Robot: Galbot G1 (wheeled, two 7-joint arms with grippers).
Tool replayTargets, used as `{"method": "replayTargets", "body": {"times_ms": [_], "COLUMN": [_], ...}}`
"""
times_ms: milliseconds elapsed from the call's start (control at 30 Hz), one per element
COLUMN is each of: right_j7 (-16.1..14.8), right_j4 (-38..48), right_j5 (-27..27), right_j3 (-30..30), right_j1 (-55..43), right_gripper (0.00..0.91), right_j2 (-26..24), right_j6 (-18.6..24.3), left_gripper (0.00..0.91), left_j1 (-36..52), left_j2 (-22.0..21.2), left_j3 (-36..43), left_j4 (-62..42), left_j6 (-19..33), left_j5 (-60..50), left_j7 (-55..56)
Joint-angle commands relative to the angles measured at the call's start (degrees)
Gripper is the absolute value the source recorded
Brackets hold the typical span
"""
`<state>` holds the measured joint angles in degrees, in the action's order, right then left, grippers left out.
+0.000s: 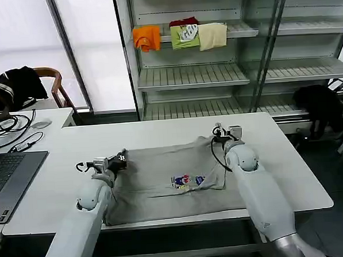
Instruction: Fold and organize the clothes.
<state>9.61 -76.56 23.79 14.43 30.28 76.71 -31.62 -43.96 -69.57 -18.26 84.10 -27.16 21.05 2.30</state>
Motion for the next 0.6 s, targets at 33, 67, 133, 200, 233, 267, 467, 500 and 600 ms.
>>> {"method": "replayTargets", "body": {"times_ms": [33,67,133,200,233,267,467,500,600], "right_j7": [0.47,0.57,0.69,0.94,1.09,1.23,2.43,2.59,3.26], "right_j4": [-10.91,-11.69,-14.33,-16.59,-17.27,-18.50,-25.15,-25.89,-28.85], "right_j5": [1.07,1.06,1.09,1.12,1.18,1.19,1.25,1.25,1.19], "right_j3": [1.00,1.12,1.37,1.41,1.42,1.48,2.66,2.78,3.19], "right_j1": [4.63,5.37,7.42,9.47,10.10,11.19,16.60,17.26,20.29], "right_gripper": [0.000,0.000,0.000,0.000,0.000,0.000,0.000,0.000,0.000], "right_j2": [-0.78,-0.83,-1.29,-1.75,-1.98,-2.14,-2.58,-2.66,-3.64], "right_j6": [0.25,0.25,0.36,0.35,0.35,0.35,0.24,0.20,0.07], "left_gripper": [0.010,0.010,0.010,0.020,0.010,0.020,0.020,0.010,0.010], "left_j1": [-4.56,-5.49,-6.94,-8.65,-9.65,-10.67,-16.41,-17.12,-18.87], "left_j2": [1.53,2.01,2.40,3.21,3.45,3.86,5.28,5.36,5.52], "left_j3": [-1.08,-1.39,-2.04,-2.63,-2.93,-3.33,-5.28,-5.43,-6.16], "left_j4": [9.44,10.90,12.16,14.05,14.83,16.04,20.34,20.53,21.92], "left_j6": [1.29,1.30,1.30,1.28,1.25,1.28,1.42,1.41,1.33], "left_j5": [0.39,0.43,0.52,0.65,0.67,0.65,0.46,0.36,0.33], "left_j7": [0.35,0.34,0.27,0.01,-0.11,-0.26,-0.73,-0.86,-0.93]}}
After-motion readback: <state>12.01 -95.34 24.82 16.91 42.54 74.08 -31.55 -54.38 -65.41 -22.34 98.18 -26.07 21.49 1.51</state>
